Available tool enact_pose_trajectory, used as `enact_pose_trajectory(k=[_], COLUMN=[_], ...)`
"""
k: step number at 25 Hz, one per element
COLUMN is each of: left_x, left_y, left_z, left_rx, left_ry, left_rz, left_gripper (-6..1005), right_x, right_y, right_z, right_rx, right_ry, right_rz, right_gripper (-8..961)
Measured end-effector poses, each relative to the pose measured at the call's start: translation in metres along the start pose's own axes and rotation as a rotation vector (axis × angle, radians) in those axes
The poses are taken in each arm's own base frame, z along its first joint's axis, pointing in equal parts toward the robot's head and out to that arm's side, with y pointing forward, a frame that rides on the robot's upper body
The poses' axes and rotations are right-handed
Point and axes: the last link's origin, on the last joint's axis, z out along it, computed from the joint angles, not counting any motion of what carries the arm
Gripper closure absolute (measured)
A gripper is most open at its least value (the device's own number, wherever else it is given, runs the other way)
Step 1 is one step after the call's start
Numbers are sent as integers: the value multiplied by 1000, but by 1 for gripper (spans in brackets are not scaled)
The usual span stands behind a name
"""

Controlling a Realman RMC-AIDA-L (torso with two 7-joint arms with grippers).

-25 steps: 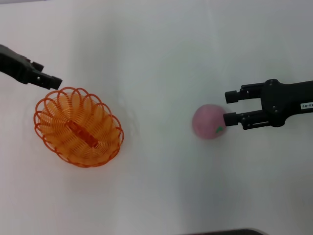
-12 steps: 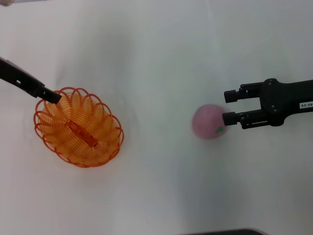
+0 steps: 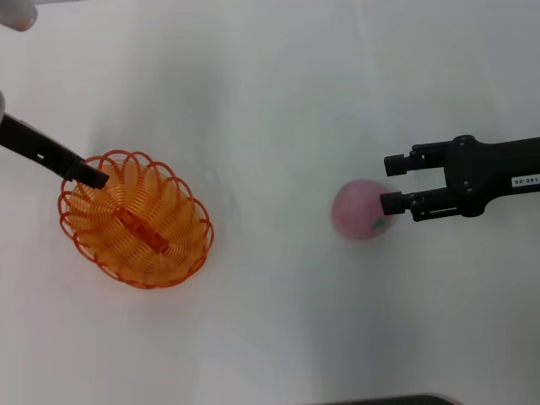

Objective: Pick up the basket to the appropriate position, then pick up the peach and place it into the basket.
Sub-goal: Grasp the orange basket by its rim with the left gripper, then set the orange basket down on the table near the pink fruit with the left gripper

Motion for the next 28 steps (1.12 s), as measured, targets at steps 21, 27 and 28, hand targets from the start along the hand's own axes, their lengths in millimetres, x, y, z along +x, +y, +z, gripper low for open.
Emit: enact_pose_trajectory(k=[21,27,28], left_x=[-3,-10,-13], left_y=[-2,-17,-20], left_z=[-2,-18,-22], left_rx=[-42,-67,-75], left_ry=[32,94,111], left_rz=[-63,-225,-259], left_gripper=[892,920,921], right_x=[0,0,0], right_y=[1,1,1], right_z=[4,4,4], right_rx=[-9,-9,-9], right_ry=[-5,-6,-6], right_rz=[-6,-4,-3], right_gripper=[303,302,302])
